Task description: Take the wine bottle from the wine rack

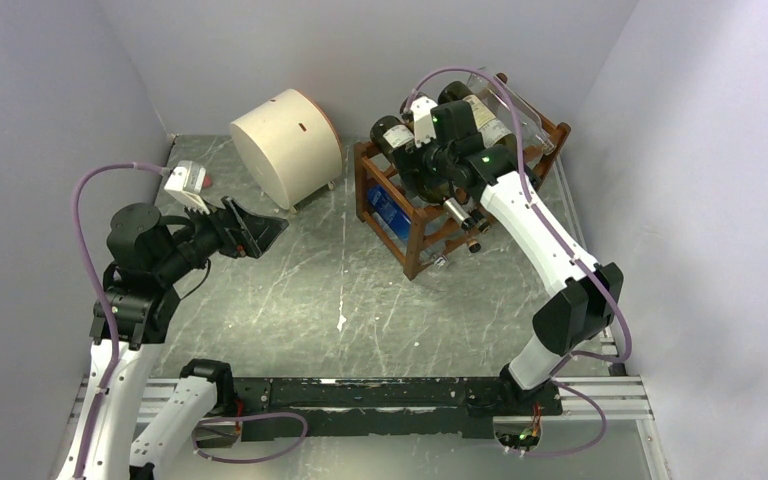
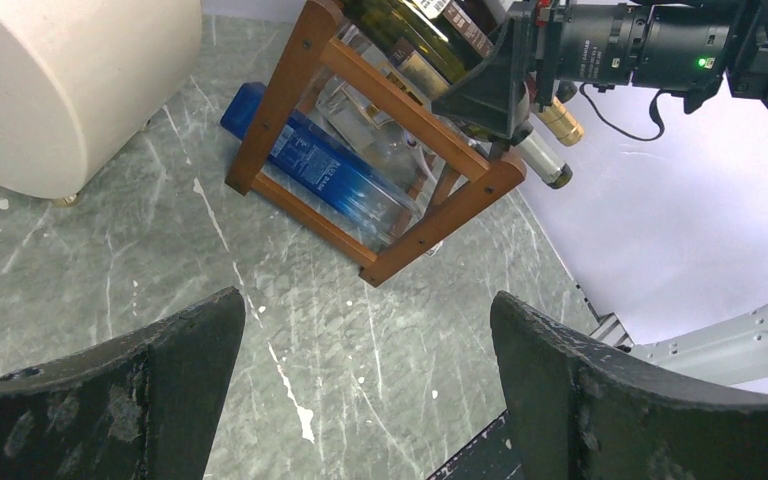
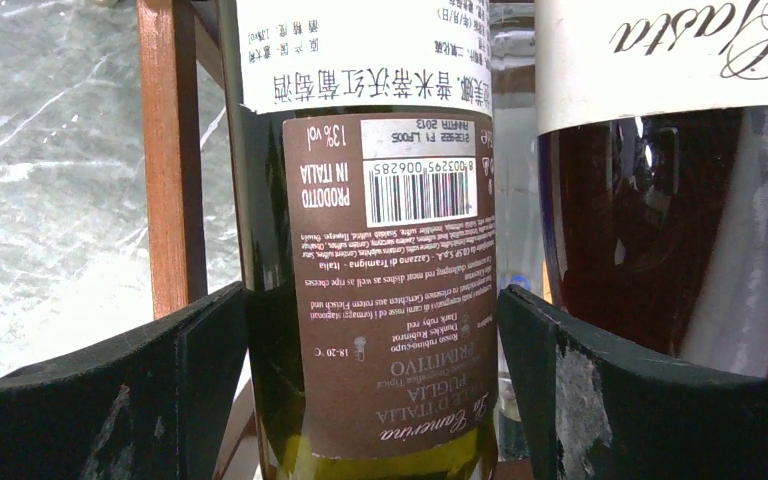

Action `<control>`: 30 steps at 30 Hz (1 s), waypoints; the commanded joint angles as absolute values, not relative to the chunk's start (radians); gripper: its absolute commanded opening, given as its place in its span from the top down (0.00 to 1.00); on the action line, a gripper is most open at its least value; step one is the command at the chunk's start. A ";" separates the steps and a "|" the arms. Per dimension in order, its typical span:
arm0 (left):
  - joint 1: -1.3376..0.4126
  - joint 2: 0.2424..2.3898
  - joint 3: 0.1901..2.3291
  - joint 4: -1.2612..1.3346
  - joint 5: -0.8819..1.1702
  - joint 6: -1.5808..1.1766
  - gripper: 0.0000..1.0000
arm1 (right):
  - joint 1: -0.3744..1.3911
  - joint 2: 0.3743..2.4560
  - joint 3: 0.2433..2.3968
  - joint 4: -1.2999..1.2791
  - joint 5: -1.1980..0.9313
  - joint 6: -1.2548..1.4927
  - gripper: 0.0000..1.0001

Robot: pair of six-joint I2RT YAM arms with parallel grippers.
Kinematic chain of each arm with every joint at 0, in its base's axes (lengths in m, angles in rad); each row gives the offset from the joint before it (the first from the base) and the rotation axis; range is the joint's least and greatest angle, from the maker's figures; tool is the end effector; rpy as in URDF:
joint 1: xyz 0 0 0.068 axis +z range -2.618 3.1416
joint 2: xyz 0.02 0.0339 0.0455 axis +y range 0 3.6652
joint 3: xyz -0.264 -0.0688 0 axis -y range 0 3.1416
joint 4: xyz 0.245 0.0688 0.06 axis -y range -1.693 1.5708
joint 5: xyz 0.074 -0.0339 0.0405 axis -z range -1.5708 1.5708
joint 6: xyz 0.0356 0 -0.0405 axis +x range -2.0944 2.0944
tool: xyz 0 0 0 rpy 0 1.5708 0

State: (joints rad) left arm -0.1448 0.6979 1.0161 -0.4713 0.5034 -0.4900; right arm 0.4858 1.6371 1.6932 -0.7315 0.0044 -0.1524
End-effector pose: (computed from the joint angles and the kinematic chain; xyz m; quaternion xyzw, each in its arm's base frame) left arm 0.1317 -0.0366 0.4007 0.0334 0.7521 -0.3764 0.5400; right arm 0.3222 0.1699 0.3820 -0.2819 0.8562 0.0699 0.4272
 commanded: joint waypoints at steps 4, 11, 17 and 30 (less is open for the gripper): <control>-0.133 0.695 1.036 -0.491 0.486 -0.476 0.04 | 0.488 1.647 1.693 -0.728 0.050 -0.163 0.01; -0.133 0.700 1.023 -0.481 0.490 -0.476 0.04 | 0.488 1.659 1.692 -0.719 0.084 -0.179 0.06; -0.133 0.708 1.029 -0.484 0.485 -0.468 0.04 | 0.488 1.689 1.753 -0.759 0.067 -0.189 0.33; -0.133 0.728 1.025 -0.474 0.474 -0.461 0.04 | 0.514 1.591 1.770 -0.656 -0.025 -0.115 1.00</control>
